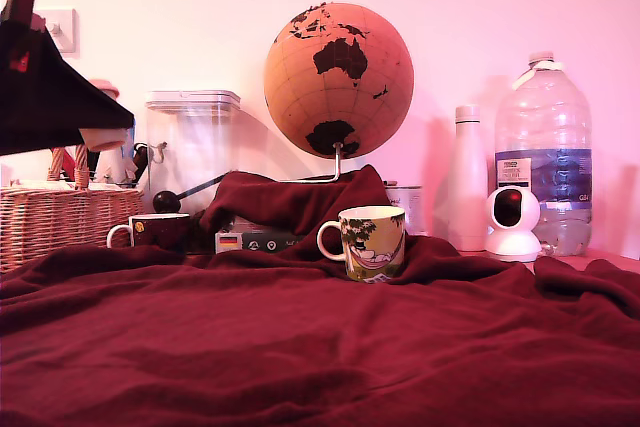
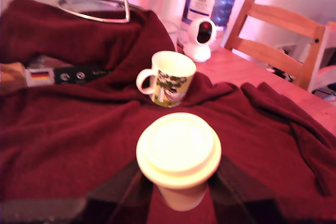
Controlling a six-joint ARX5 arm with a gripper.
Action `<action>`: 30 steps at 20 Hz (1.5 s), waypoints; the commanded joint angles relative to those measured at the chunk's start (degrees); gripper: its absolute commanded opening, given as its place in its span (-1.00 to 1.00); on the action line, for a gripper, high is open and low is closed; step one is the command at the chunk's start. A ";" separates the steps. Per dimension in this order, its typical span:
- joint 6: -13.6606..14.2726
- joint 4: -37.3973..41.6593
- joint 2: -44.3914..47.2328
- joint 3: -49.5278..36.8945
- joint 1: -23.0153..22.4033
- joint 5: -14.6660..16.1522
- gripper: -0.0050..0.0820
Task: Pick up the coffee capsules on the table and drop them inside the coffee cup
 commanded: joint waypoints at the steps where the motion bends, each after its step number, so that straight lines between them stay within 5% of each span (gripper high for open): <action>1: 0.33 -0.13 -0.15 0.63 -0.31 0.15 -0.36; 14: 3.30 -0.26 3.34 3.69 -4.83 -1.64 -0.36; 30: 7.52 -0.26 22.91 20.55 -8.72 -1.84 -0.36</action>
